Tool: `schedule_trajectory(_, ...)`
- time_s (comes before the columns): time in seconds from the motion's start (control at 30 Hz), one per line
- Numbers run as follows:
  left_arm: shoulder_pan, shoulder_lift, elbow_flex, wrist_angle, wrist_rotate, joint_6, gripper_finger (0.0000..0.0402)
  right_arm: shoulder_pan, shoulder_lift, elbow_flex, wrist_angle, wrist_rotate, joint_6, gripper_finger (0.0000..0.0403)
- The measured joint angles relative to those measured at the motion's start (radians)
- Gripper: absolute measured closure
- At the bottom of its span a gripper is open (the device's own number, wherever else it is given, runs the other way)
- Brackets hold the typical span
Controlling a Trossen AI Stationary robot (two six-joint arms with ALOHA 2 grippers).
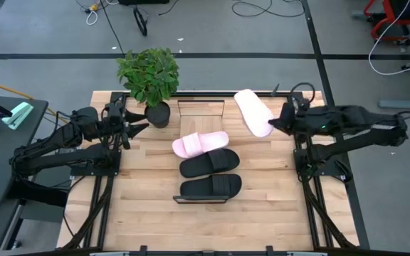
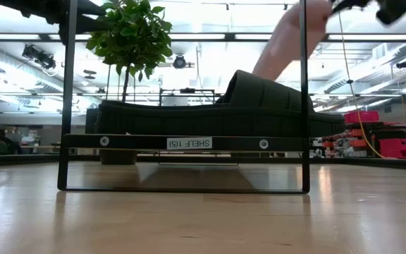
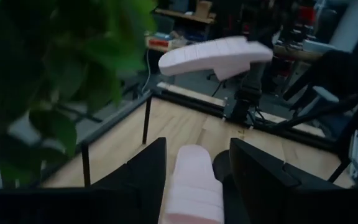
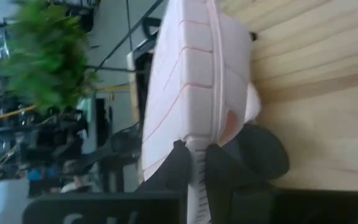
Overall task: Pick and place slides into the shelf
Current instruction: Put the pink slipper on the shelf
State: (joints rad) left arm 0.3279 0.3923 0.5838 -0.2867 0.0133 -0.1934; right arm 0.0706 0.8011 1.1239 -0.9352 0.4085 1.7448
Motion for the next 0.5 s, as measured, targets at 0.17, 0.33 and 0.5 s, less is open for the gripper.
schedule_trajectory(0.17,-0.031,0.022,0.000,0.063,0.001,0.186,0.0211,0.044,0.097,0.218,-0.112,-0.031,-0.003,0.0373)
schedule_trajectory(0.33,-0.077,0.110,0.000,0.167,0.002,0.451,0.0202,0.052,0.194,0.334,-0.138,-0.104,-0.003,0.0373)
schedule_trajectory(0.5,-0.141,0.238,0.000,0.321,-0.067,0.637,0.0193,0.052,0.262,0.386,-0.135,-0.166,-0.013,0.0373)
